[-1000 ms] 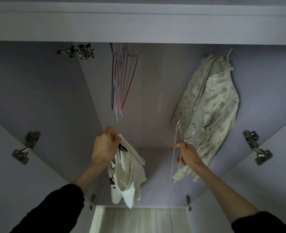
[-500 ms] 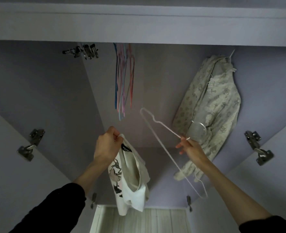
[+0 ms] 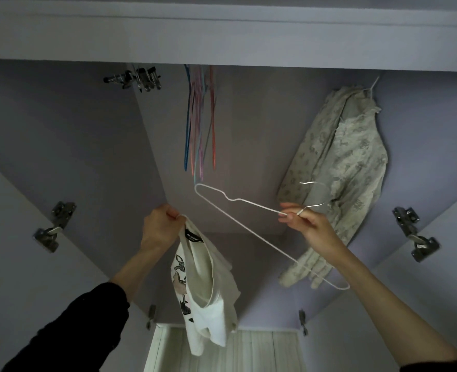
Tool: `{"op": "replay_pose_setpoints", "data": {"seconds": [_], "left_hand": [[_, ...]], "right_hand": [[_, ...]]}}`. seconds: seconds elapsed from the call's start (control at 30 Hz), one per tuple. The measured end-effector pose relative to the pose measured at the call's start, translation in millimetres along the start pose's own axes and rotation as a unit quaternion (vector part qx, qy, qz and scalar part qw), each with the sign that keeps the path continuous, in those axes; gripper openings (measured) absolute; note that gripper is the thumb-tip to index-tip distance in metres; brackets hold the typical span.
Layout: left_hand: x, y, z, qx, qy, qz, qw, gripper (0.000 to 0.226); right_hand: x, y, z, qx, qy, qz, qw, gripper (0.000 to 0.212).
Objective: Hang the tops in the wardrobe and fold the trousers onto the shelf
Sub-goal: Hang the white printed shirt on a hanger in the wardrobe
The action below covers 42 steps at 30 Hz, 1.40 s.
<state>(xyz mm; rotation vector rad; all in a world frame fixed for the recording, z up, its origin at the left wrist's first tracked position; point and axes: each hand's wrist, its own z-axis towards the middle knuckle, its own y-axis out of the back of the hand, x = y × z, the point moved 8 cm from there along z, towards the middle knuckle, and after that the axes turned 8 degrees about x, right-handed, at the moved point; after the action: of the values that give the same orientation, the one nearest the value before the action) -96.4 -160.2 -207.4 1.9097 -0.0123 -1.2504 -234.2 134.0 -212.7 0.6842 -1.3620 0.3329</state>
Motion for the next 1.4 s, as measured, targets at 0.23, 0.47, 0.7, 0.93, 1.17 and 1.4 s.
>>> {"op": "replay_pose_setpoints", "data": {"seconds": [0.23, 0.47, 0.7, 0.93, 1.17, 1.4], "left_hand": [[8.6, 12.8, 12.3, 0.007, 0.042, -0.068, 0.997, 0.016], [1.9, 28.4, 15.7, -0.026, 0.03, 0.013, 0.999, 0.01], [-39.7, 17.6, 3.6, -0.026, -0.034, 0.142, 0.989, 0.008], [-102.3, -15.6, -24.2, 0.036, -0.127, 0.178, 0.975, 0.008], [-132.1, -22.9, -44.4, 0.059, -0.314, 0.347, 0.882, 0.028], [-139.1, -31.7, -44.0, 0.103, -0.376, 0.35, 0.852, 0.019]], "right_hand": [[13.3, -16.1, -1.8, 0.094, -0.042, 0.006, 0.995, 0.03], [17.7, -13.3, 1.5, 0.111, -0.059, 0.027, 0.992, 0.028], [20.4, -37.5, 17.5, 0.107, -0.035, -0.082, 0.99, 0.019], [38.1, -77.9, 29.4, 0.089, 0.019, -0.169, 0.981, 0.017], [72.2, -59.7, 23.0, 0.046, 0.085, -0.08, 0.992, 0.017], [76.6, -60.0, 28.2, 0.067, 0.072, -0.112, 0.989, 0.016]]}}
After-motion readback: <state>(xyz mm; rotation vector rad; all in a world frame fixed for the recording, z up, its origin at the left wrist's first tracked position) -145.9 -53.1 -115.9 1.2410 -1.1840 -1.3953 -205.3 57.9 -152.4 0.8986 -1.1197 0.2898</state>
